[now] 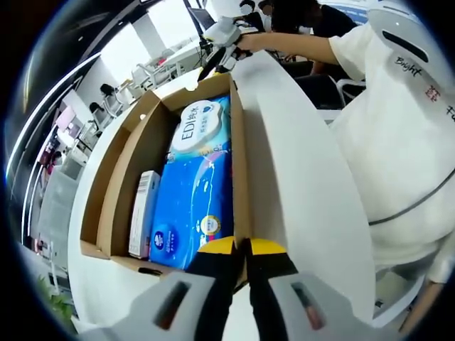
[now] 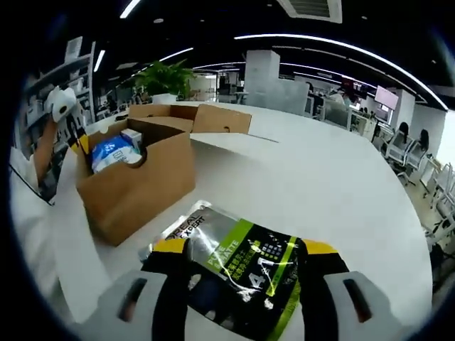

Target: Operate the shoe box by opening the lid, removing the specified soft item, and placing it in the target area until the item is outside and the box remains undamaged.

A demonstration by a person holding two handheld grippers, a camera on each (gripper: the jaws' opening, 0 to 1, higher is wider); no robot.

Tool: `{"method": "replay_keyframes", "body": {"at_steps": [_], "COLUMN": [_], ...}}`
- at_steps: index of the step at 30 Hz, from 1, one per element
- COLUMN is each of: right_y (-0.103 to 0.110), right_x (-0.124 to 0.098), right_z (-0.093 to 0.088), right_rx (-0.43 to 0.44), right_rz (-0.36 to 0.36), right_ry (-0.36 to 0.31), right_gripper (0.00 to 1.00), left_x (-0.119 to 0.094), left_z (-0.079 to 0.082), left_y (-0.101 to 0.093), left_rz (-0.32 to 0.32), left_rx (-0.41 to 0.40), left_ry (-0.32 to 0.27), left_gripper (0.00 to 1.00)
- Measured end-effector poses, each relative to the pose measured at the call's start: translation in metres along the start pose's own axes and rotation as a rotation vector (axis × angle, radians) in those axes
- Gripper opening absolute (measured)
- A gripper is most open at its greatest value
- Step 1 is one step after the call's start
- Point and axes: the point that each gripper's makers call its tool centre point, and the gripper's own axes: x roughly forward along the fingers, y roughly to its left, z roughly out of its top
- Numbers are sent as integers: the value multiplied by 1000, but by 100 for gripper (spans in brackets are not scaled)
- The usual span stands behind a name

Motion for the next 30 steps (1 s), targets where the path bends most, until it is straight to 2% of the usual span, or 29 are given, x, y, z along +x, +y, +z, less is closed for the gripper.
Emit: {"method": "replay_keyframes", "body": {"at_steps": [5,9,17,23,24,30], "right_y": [8,16,19,18,17,16], "right_x": [0,5,10,10,10,8], "right_z": [-1,-9,-20,-25,-27,-28], "right_rx": [-23,-36,-1,69,102,120], "right_rz": [-17,2,-1,5,-2,-45], "right_ry": [-21,-12,4,15,22,18], "right_gripper": [65,74,74,77,77,74], "left_x": [0,0,0,0,0,0], "left_z": [0,0,0,0,0,0], "left_y": [0,0,0,1,1,1], "left_rz": [0,0,4,5,5,7], "left_rx": [-2,-1,1,1,0,2], "left_ry": [-1,-1,-6,-9,-9,-10], "left_gripper": [4,4,5,5,5,5]}}
